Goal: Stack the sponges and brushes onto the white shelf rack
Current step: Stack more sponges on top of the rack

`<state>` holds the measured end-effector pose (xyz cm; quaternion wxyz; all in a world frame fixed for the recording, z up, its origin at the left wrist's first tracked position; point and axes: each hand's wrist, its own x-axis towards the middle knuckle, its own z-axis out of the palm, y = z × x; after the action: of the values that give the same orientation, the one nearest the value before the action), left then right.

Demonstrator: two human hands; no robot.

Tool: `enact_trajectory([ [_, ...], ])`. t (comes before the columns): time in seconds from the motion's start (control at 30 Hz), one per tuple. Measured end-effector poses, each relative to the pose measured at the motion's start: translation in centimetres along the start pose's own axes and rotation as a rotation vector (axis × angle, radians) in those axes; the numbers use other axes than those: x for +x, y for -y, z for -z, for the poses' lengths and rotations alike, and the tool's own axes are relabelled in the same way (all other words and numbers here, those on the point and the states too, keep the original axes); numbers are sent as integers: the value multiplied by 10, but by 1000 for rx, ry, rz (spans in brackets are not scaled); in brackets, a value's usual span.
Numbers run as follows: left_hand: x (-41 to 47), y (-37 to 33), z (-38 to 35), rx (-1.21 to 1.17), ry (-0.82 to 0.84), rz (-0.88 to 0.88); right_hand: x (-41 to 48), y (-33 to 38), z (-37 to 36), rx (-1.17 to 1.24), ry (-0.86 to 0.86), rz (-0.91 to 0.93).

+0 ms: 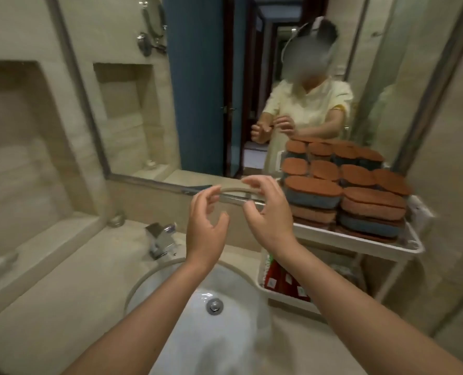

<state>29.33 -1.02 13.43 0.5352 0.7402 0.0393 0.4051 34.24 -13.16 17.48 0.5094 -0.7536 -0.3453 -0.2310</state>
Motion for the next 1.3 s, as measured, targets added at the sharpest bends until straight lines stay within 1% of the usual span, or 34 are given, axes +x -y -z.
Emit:
enact_trajectory([
  [0.17, -26, 21, 89, 52, -199, 185, -24, 31, -87, 166, 210, -44],
  [0.37, -82, 20, 204, 164, -421, 285, -79, 98, -175, 336, 460, -136],
  [0.6, -188, 0, 329, 298, -646, 382, -173, 192, -246, 433, 740, -107],
  [0.8, -303, -19, 423, 428, -824, 482, -279, 273, -295, 460, 971, -14],
  [0.97, -407, -40, 482, 516, -954, 566, -367, 340, -322, 499, 1175, 81],
  [1.17, -521, -82, 532, 640, -1191, 644, -458, 428, -338, 581, 1427, 176],
  [1.3, -584, -105, 552, 667, -1366, 687, -512, 473, -344, 594, 1602, 307],
])
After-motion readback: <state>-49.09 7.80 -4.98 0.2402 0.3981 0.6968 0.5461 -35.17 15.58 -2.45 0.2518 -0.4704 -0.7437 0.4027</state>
